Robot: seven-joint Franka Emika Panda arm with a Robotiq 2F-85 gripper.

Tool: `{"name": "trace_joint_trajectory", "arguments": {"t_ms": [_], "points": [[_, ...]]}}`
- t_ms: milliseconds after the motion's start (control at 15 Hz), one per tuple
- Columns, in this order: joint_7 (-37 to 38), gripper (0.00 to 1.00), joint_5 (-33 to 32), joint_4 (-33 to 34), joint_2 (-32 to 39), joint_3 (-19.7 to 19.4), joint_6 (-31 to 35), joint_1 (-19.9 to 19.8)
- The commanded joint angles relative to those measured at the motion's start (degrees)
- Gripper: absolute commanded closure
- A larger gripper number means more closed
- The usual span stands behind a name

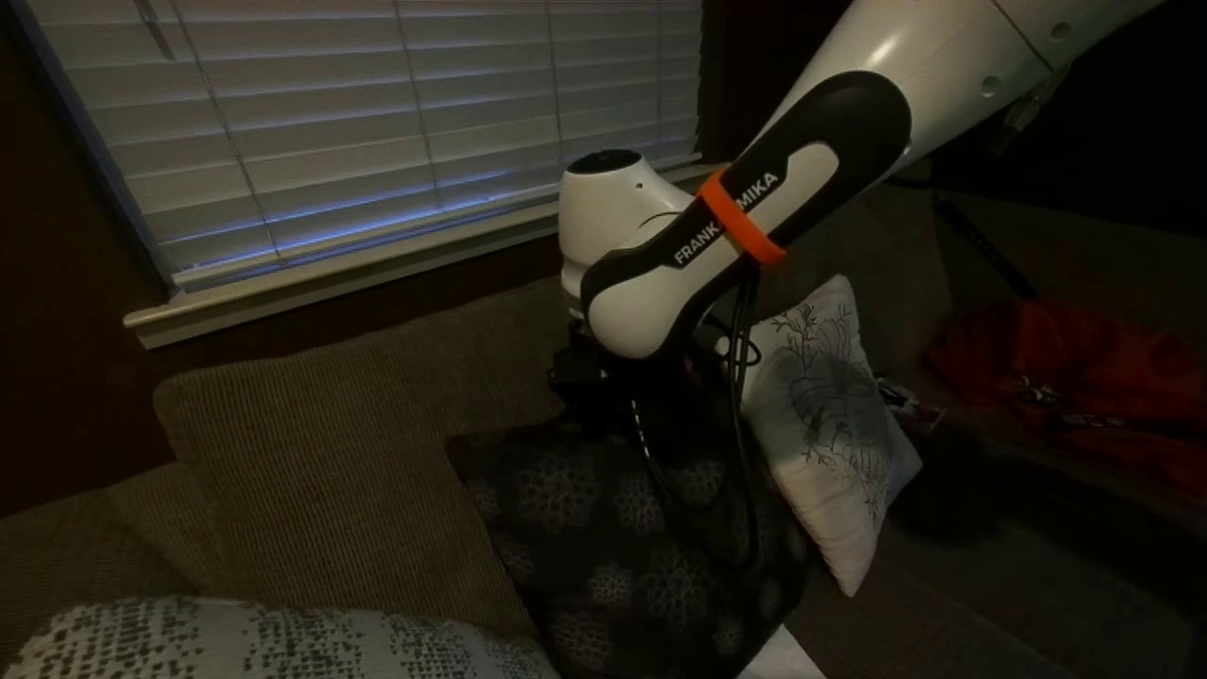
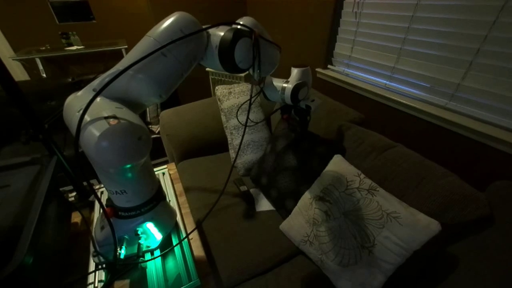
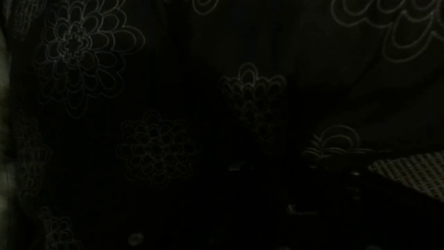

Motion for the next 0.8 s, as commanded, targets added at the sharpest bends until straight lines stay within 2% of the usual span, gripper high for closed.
{"name": "trace_joint_trajectory", "arguments": {"t_ms": [0,400,600,733], "points": [[1.18,1.00,2.54,-0.96,-1.89,0.36,2.29,1.25],[3.67,0.99,3.35,-7.22,-7.86,0.42,3.77,2.71],[5.43,0.99,3.76,-12.47,-12.40,0.92,4.66,3.29],[2.64,0.99,5.73,-16.61,-15.68,4.08,5.68,1.58]]}}
